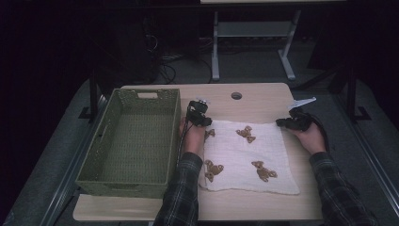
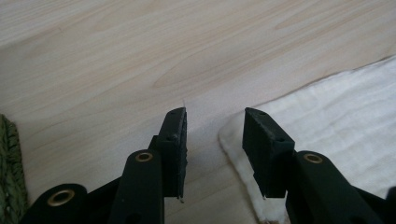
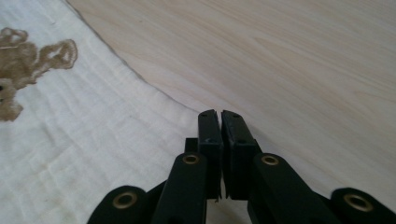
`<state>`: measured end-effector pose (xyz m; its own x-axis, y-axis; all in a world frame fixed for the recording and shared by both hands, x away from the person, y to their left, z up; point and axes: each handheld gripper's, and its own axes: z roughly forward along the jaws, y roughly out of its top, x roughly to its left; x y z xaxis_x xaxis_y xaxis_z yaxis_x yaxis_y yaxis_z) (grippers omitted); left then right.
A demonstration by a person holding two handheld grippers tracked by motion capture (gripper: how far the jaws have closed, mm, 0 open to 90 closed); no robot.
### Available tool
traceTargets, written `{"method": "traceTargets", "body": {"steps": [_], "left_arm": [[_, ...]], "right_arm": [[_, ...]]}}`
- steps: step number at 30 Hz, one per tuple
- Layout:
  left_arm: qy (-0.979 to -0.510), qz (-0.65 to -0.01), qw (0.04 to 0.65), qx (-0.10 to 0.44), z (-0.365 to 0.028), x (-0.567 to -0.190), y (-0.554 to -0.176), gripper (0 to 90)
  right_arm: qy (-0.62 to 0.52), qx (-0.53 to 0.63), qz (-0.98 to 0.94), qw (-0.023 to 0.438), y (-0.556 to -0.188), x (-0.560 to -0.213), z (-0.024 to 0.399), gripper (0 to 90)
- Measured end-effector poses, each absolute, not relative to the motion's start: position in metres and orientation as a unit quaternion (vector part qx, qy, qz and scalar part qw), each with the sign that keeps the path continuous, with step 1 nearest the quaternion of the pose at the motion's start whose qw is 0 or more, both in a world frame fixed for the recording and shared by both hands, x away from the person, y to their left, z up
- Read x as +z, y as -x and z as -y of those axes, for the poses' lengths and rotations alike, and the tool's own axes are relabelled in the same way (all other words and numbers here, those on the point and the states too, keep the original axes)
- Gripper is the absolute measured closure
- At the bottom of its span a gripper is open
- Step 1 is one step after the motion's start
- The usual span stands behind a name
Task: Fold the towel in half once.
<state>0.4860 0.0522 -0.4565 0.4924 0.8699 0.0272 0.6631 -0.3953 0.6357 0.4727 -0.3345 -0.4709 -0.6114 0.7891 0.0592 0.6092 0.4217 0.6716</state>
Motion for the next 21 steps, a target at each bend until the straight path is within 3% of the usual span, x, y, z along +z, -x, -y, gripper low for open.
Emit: {"method": "traceTargets", "body": {"steps": [10, 13, 21], "left_arm": [[-0.817, -0.463, 0.305, 0.161, -0.049, -0.463, -0.489, 71.4], [-0.819, -0.456, 0.314, 0.151, -0.047, -0.464, -0.49, 85.3], [-0.81, -0.456, 0.328, 0.167, -0.05, -0.45, -0.487, 88.8]], "right_arm": [[-0.425, 0.333, -0.83, 0.142, -0.476, -0.471, 0.338, 87.3], [-0.427, 0.332, -0.829, 0.143, -0.477, -0.471, 0.34, 87.5], [-0.436, 0.345, -0.817, 0.152, -0.48, -0.462, 0.346, 87.7]]}}
